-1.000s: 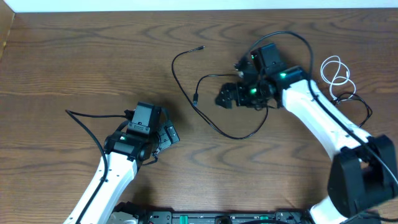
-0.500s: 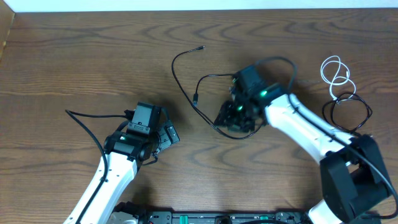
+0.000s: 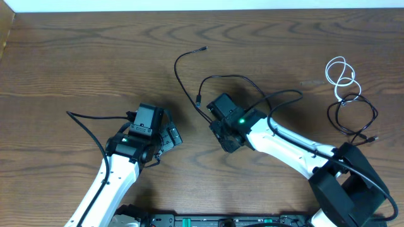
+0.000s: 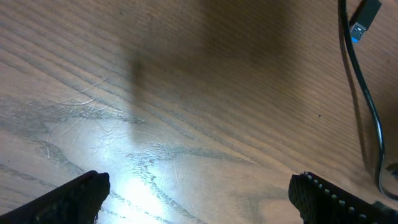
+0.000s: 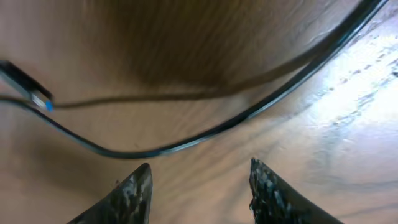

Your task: Untangle cables

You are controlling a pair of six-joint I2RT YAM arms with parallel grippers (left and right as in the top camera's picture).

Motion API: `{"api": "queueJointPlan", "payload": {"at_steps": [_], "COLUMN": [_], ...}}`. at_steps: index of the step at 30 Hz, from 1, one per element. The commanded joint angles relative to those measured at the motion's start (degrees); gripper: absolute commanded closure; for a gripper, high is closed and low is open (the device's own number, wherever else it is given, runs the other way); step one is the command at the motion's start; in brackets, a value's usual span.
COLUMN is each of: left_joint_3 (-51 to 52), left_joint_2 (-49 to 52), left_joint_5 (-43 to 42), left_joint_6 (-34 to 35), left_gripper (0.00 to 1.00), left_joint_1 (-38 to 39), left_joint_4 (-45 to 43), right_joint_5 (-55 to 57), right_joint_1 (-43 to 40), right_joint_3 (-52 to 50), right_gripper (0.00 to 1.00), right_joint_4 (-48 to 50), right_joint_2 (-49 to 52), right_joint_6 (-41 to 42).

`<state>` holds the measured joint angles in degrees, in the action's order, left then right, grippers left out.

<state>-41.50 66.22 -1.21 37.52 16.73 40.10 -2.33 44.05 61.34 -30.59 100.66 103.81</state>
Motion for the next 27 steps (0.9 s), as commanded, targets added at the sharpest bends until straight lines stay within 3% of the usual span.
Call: {"api": "queueJointPlan", "payload": {"at_steps": [1,17,19,22,24,27], "left_joint_3": [-0.5,-0.5,-0.5,-0.5,-0.5,-0.5], "left_joint_2": [-0.3,-0.3,-0.3,-0.3,-0.3,-0.3], "left_joint_5": [0.2,0.2,0.2,0.2,0.2,0.2], "left_joint_6": [0.3,0.3,0.3,0.3,0.3,0.3], "left_gripper": [0.02,0.02,0.02,0.02,0.02,0.02], "left_joint_1": [0.1,0.1,0.1,0.1,0.1,0.1], "left_joint_4": [0.2,0.2,0.2,0.2,0.2,0.2], "right_joint_5": [5.0,8.4,8.4,8.5,8.9,8.3], "right_joint_1": [1.3,2.4,2.4,2.4,2.1,1.3], "right_joint_3": [-0.4,-0.4,-0.4,-0.4,-0.4,-0.4], "right_gripper": [0.53,0.51,0.59,0.78,0.98,0.99], "right_joint_4": [0.0,6.9,6.0,3.9,2.8,2.5], "right_joint_2": [0.1,7.8,8.7,8.9,8.8,8.5], "right_joint_6": [5.9,8.8,8.8,7.8,3.7,-5.2]}}
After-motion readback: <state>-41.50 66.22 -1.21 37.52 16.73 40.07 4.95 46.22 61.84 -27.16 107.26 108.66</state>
